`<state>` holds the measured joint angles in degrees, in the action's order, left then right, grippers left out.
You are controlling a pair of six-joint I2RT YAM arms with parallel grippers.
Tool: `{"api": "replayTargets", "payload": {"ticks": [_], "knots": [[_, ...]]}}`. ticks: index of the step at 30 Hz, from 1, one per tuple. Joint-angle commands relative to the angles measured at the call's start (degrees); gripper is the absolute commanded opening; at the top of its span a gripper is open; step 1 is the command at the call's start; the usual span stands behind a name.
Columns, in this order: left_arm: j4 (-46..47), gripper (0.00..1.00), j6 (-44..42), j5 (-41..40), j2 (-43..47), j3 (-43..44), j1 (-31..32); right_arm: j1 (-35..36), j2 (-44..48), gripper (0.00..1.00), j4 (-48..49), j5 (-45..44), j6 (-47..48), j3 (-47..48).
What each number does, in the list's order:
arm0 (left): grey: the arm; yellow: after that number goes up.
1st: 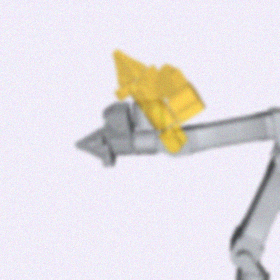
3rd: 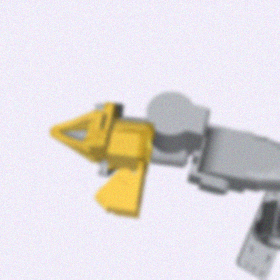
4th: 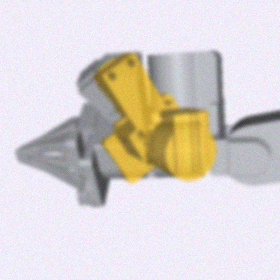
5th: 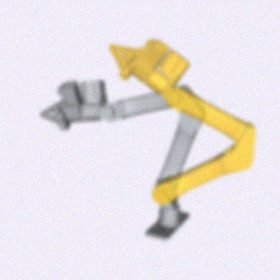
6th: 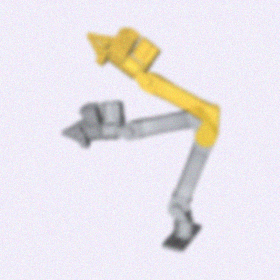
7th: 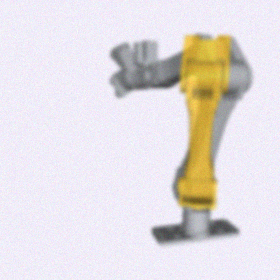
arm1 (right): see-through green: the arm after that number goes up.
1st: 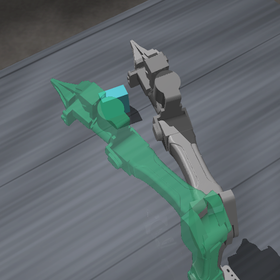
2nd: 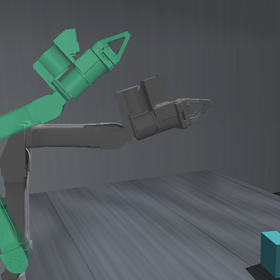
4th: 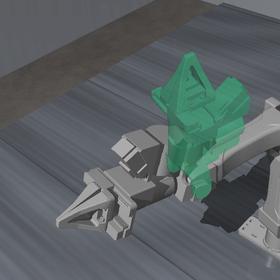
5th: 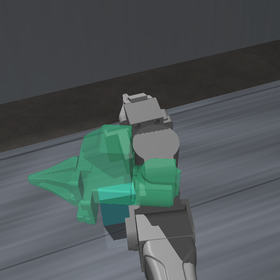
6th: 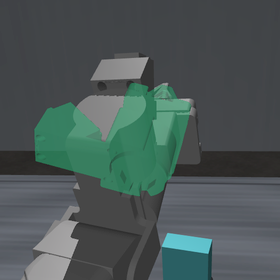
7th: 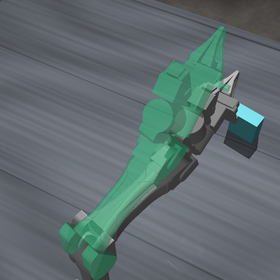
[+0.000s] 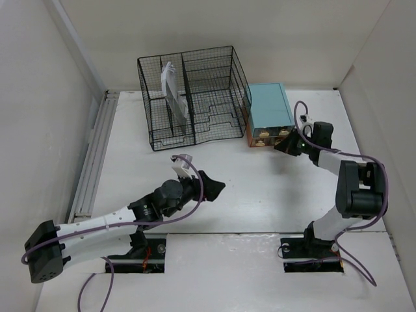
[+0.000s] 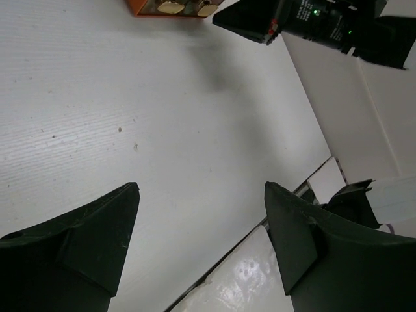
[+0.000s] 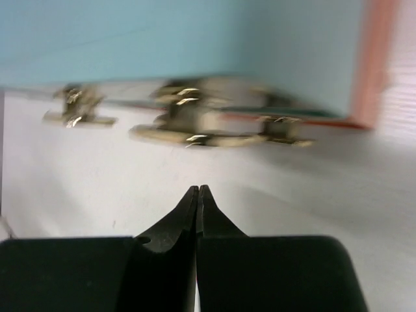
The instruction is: Organize the desk
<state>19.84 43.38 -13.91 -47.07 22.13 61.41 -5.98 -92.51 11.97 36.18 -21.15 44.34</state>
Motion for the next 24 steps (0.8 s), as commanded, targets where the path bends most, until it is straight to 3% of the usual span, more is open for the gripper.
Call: {"api": "replayTargets", "payload": {"ticks": [1,2,3,4,6,7,8,11,15,20,24], "knots": [[-1.10,0.75,-2.93,0.64,1.10,1.59,0.20,-0.44,3.73,0.00,-14.36,15.30,20.51,7.65],[-1.72,0.78,-3.64,0.64,0.58,2.12,0.20,-0.44,3.74,0.00,-21.74,19.24,27.93,10.65],[-2.43,0.87,-4.52,0.64,0.57,2.82,0.20,-0.44,3.74,0.00,-37.65,19.88,35.75,14.08],[-4.35,1.00,-5.57,0.64,0.57,4.83,0.20,0.08,3.13,0.03,-44.50,19.89,48.35,20.29],[-8.56,1.00,-8.12,-0.58,0.05,8.09,0.20,0.09,3.12,0.26,-59.07,19.89,58.28,24.90],[-10.33,1.00,-8.91,-1.55,0.05,9.58,0.20,0.09,3.99,0.48,-61.69,19.37,61.72,26.40],[-12.87,1.00,-9.79,-2.95,0.66,12.38,0.20,0.09,6.87,0.99,-62.50,18.84,64.10,27.81],[-16.74,1.00,-14.18,-4.01,2.15,18.36,0.20,0.09,15.73,0.99,-56.72,12.53,57.92,26.60],[-22.01,1.00,-17.88,-5.33,1.63,26.18,0.20,0.88,28.30,0.99,-43.90,-2.49,49.06,22.39],[-27.30,1.00,-21.92,-9.72,1.01,32.62,0.20,0.88,43.62,0.99,-24.13,-27.78,36.62,14.21],[-29.33,1.00,-25.70,-13.33,0.49,34.82,-2.07,0.88,52.33,0.99,-23.13,-28.54,37.85,10.43]]}}
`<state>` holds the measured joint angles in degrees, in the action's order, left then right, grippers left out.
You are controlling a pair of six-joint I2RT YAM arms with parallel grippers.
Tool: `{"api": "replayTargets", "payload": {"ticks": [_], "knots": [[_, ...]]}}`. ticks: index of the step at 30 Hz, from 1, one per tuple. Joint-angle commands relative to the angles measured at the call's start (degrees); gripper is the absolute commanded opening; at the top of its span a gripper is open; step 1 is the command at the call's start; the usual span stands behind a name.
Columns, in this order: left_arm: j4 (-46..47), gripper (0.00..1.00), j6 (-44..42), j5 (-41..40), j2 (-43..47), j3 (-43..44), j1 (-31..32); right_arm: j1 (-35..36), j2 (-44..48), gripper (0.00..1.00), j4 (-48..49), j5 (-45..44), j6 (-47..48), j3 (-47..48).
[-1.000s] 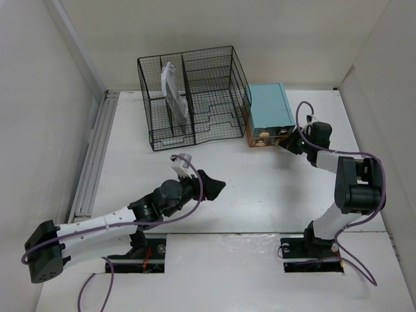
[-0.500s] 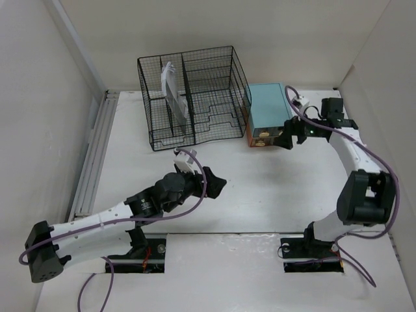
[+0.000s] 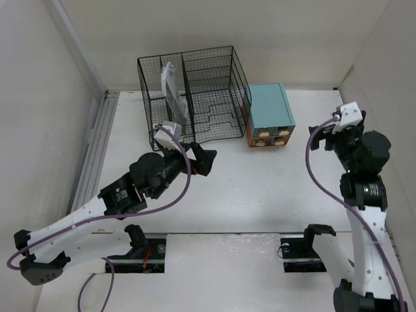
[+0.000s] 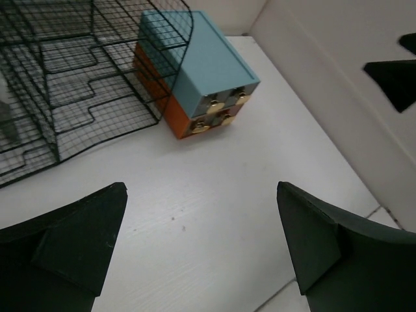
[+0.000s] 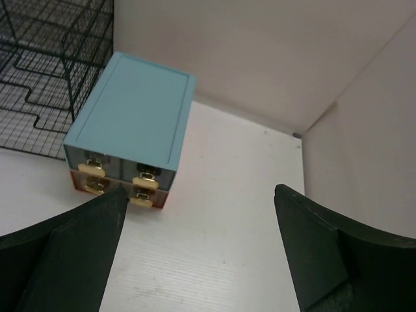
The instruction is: Organize the desk
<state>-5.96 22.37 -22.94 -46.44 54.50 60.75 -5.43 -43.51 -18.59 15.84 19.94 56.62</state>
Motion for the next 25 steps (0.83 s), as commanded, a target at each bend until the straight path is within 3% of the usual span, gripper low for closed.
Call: {"api": "replayTargets", "payload": {"ticks": [1,5,8,13,16,19,25], "knots": [[-4.06,1.00,-5.40,-4.31,-0.67,3.06,-2.03,0.33,4.56,0.99,7.43,-7.58,-4.55,-3.08],[-7.04,1.00,-7.25,-9.82,-2.94,5.08,-2.57,0.33,11.23,0.99,6.20,-13.27,-17.44,-5.02],[-9.24,1.00,-7.95,-10.89,-3.84,4.57,-2.57,0.33,14.49,0.99,4.79,-15.56,-20.73,-7.65],[-7.94,1.00,-7.35,-11.60,-1.74,0.44,-2.57,0.33,19.33,0.99,3.39,-9.80,-21.79,-10.31],[-5.47,1.00,-7.34,-7.15,0.29,-1.68,-5.88,-0.98,21.00,0.99,1.89,-7.41,-23.37,-9.60],[-3.11,1.00,-7.34,-2.13,2.04,-3.61,-9.59,-0.98,21.01,0.99,1.89,-9.06,-22.85,-9.60],[-3.10,1.00,-7.34,-0.97,2.58,-4.23,-9.60,-1.51,21.01,0.99,1.28,-10.21,-22.32,-9.08]]}}
